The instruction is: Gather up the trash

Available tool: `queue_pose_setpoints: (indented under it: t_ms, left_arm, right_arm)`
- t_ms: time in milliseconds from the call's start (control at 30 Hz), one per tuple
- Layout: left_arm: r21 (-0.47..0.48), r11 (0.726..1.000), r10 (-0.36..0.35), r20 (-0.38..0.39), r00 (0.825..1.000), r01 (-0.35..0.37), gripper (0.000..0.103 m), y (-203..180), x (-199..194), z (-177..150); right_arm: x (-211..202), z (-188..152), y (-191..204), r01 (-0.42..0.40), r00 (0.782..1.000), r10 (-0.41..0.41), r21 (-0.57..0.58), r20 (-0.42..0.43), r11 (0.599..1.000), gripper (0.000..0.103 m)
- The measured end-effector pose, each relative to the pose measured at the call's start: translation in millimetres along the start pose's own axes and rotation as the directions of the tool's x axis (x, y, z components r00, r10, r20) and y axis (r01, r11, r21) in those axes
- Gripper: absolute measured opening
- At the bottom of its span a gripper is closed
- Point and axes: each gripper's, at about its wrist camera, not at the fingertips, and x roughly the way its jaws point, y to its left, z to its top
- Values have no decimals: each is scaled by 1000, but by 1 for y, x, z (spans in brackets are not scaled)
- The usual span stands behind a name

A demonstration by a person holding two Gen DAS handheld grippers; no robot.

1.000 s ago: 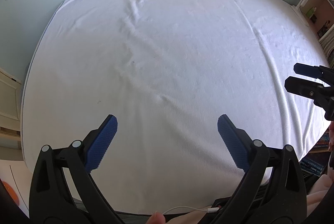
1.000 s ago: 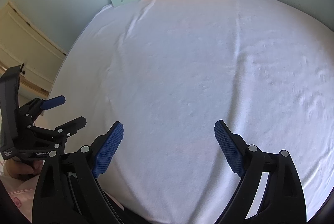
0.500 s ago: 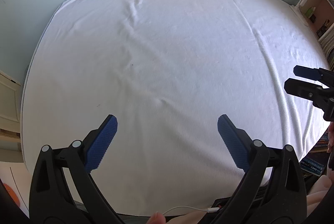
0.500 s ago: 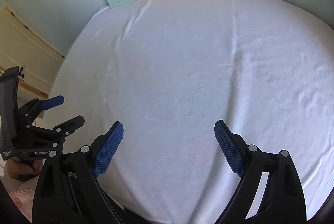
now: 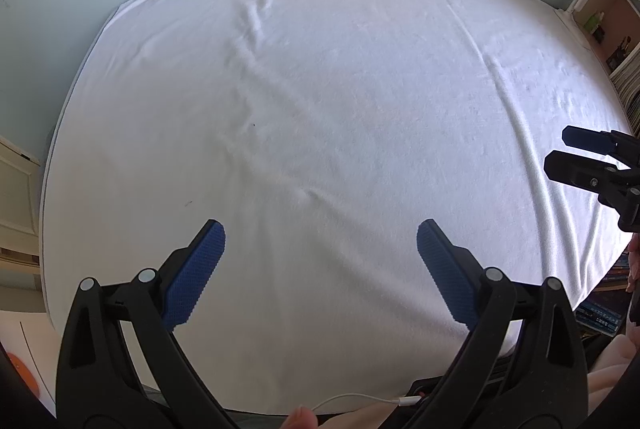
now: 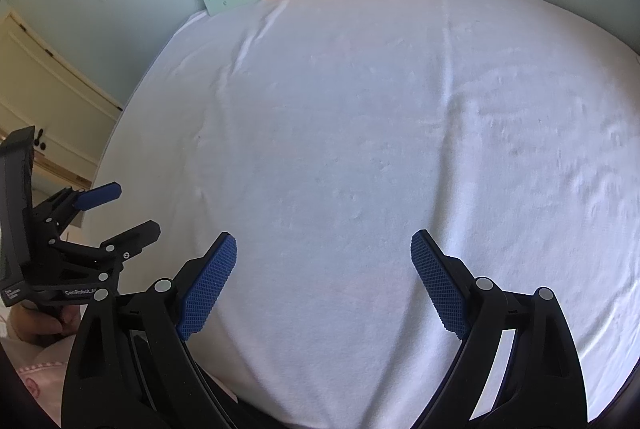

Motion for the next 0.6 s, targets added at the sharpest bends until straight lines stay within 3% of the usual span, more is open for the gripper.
queue_pose_setpoints:
  t_ms: [600]
  left_arm:
    - [11,1000,12,-14,1000,-12,94,-3,2,4]
  right_arm:
    - [2,2,-1,4,1000,-4,4,-7,1000,88]
